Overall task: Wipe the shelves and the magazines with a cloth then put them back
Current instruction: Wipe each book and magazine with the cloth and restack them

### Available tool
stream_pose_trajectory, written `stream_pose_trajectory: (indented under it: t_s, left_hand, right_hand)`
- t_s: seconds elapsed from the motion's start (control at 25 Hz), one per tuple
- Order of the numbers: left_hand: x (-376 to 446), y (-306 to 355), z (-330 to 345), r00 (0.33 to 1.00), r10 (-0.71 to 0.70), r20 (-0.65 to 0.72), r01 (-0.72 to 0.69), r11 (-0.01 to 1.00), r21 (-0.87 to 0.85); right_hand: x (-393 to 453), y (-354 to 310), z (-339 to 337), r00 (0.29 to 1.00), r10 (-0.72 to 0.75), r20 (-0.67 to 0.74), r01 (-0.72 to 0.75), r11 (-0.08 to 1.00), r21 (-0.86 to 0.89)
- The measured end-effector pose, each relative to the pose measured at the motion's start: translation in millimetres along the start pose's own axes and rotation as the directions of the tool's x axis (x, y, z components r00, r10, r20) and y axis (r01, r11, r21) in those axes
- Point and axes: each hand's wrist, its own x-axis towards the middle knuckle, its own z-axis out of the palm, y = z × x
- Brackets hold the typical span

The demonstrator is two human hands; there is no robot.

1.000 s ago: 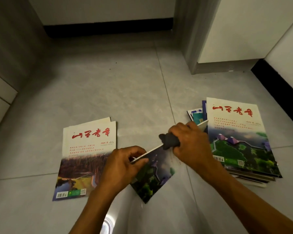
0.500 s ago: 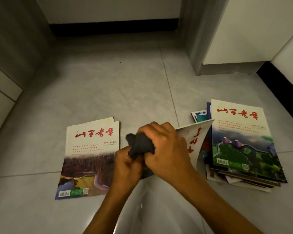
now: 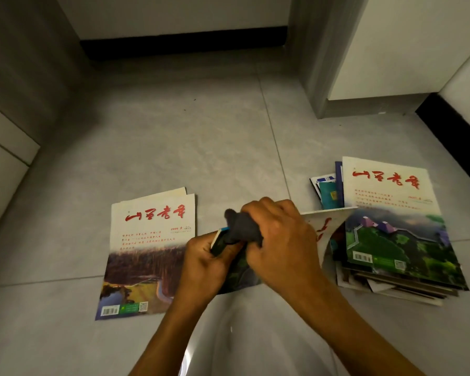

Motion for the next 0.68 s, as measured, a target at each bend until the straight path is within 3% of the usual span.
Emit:
stream_pose_trajectory:
  t_s: [0.08, 0.2, 0.32, 0.44, 0.52, 0.6, 0.68]
  left_hand:
    - [-0.5, -2.0, -6.7, 0.998, -0.043, -0.048, 0.042, 0.999, -0.023]
    - [1.8, -16.1, -26.6, 0.971, -0.183, -0.153, 0.160, 0.975, -0.151]
    - [2.1, -24.2, -36.4, 0.943, -0.303, -0.141, 0.260, 0.929, -0.262]
    - [1.3, -21.7, -42.9, 0.937, -0.348, 0.011, 0.343, 0.919, -0.196]
    - [9.2, -10.3, -59.4, 0.934, -0.315, 0.168, 0.332, 0.940, -0.084]
    - [21.3, 5.1, -73.7, 0.905, -0.258, 0.339, 0.244, 0.966, 0.083]
    - [30.5, 22.0, -62.1, 0.861, -0.206, 0.465, 0.055, 0.946, 0.318]
  right_hand:
    - [3.7, 9.0, -0.6, 0.997, -0.067, 0.031, 0.066, 0.997, 0.033]
    - [13.2, 81.8, -13.3, 0.982, 0.172, 0.079, -0.175, 0.984, 0.027]
    - [19.2, 131.5, -31.6, 0.928, 0.356, 0.108, -0.365, 0.927, 0.086]
    - [27.9, 121.5, -48.1, 0.914, 0.391, 0.111, -0.405, 0.898, 0.171]
    - [34.5, 108.0, -61.5, 0.943, 0.326, 0.071, -0.333, 0.934, 0.132]
    - [46.1, 85.6, -73.3, 0.971, 0.231, 0.063, -0.236, 0.969, 0.069]
    - [58.1, 57.6, -77.0, 0.985, 0.148, 0.091, -0.150, 0.989, 0.014]
